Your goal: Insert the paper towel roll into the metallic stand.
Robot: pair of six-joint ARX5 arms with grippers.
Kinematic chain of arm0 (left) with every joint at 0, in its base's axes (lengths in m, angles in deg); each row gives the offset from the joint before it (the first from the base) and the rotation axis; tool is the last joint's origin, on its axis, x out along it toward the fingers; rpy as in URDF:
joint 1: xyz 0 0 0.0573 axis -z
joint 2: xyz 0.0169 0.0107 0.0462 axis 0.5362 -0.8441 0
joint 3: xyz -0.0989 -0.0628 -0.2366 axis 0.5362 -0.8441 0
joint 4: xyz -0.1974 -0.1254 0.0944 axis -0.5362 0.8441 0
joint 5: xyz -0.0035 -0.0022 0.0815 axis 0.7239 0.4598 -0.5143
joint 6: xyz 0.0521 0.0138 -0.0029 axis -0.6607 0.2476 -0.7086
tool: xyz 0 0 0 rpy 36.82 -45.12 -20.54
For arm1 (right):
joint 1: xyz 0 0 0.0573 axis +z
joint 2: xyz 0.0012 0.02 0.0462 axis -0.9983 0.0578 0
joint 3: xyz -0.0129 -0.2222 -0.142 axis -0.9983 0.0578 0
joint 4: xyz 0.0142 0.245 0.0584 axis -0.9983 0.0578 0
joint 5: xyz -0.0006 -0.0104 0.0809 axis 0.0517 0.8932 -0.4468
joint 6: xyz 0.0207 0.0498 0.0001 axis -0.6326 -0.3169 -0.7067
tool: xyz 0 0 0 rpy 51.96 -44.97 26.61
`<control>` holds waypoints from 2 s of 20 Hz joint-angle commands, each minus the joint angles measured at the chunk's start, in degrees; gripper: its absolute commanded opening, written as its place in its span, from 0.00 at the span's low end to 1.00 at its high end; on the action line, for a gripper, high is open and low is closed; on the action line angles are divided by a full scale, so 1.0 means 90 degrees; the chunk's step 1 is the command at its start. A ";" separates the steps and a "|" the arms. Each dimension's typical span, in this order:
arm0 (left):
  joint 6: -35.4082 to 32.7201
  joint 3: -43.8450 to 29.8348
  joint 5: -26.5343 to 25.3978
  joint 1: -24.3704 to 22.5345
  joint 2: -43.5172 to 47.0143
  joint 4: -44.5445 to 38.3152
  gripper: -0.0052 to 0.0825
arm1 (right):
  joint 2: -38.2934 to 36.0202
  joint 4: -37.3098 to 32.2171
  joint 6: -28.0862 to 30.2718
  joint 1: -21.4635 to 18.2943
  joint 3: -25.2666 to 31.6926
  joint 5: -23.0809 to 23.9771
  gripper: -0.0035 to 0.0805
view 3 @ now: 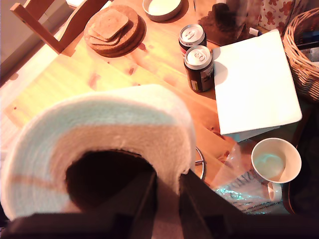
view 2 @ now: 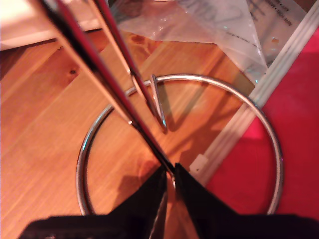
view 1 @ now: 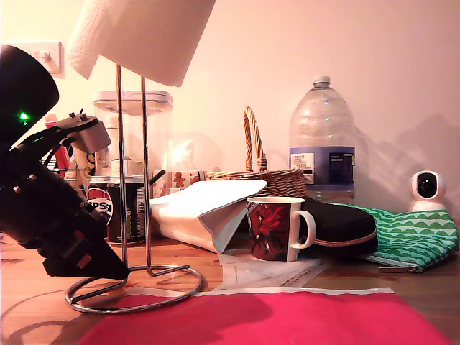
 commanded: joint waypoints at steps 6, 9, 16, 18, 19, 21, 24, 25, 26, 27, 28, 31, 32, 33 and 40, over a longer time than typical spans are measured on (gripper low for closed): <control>-0.0267 -0.0112 0.0066 0.0763 -0.0192 0.0170 0.04 | 0.0027 0.0029 0.0039 0.0143 -0.0267 -0.0340 0.03; -0.0316 -0.0112 0.0061 0.0952 -0.0192 0.0168 0.04 | 0.0068 -0.0153 0.0039 0.0226 -0.0267 -0.0362 0.03; -0.0313 -0.0112 0.0061 0.1166 -0.0192 0.0148 0.04 | 0.0197 -0.1078 -0.0036 0.0272 -0.0267 -0.0386 0.03; -0.0313 -0.0112 0.0005 0.1166 -0.0192 0.0153 0.04 | 0.0374 -0.1054 -0.0134 0.0272 -0.0267 -0.0384 0.03; -0.0313 -0.0112 -0.0010 0.1166 -0.0192 0.0151 0.04 | 0.0488 -0.1027 -0.0199 0.0272 -0.0267 -0.0384 0.03; -0.0313 -0.0112 -0.0015 0.1166 -0.0192 0.0151 0.04 | 0.0736 -0.0899 -0.0194 0.0272 -0.0267 -0.0381 0.03; -0.0313 -0.0112 -0.0138 0.1166 -0.0192 0.0163 0.04 | 0.1013 -0.0648 -0.0194 0.0270 -0.0267 -0.0374 0.03; -0.0311 -0.0112 -0.0187 0.1166 -0.0192 0.0175 0.04 | 0.1022 -0.0500 -0.0180 0.0260 -0.0267 -0.0357 0.03; -0.0311 -0.0112 -0.0238 0.1166 -0.0192 0.0175 0.04 | 0.1020 -0.0345 -0.0168 0.0260 -0.0270 -0.0325 0.03; -0.0311 -0.0112 -0.0284 0.1166 -0.0192 0.0175 0.04 | 0.0996 -0.0155 -0.0138 0.0257 -0.0289 -0.0287 0.03; -0.0311 -0.0112 -0.0347 0.1166 -0.0192 0.0172 0.04 | 0.0971 0.0015 -0.0124 0.0257 -0.0318 -0.0221 0.03; -0.0308 -0.0112 -0.0801 0.1158 -0.0192 0.0172 0.04 | 0.0726 0.0024 -0.0136 0.0223 -0.0321 -0.0138 0.03; -0.0306 -0.0112 -0.0933 0.1122 -0.0192 0.0165 0.04 | 0.0624 0.0044 -0.0138 0.0226 -0.0321 -0.0138 0.03; -0.0301 -0.0109 -0.0940 0.1069 -0.0192 0.0153 0.04 | 0.0542 0.0051 -0.0141 0.0223 -0.0321 -0.0131 0.03; -0.0240 -0.0109 -0.0947 0.0843 -0.0187 0.0146 0.04 | 0.0391 0.0070 -0.0170 0.0211 -0.0313 0.0221 0.03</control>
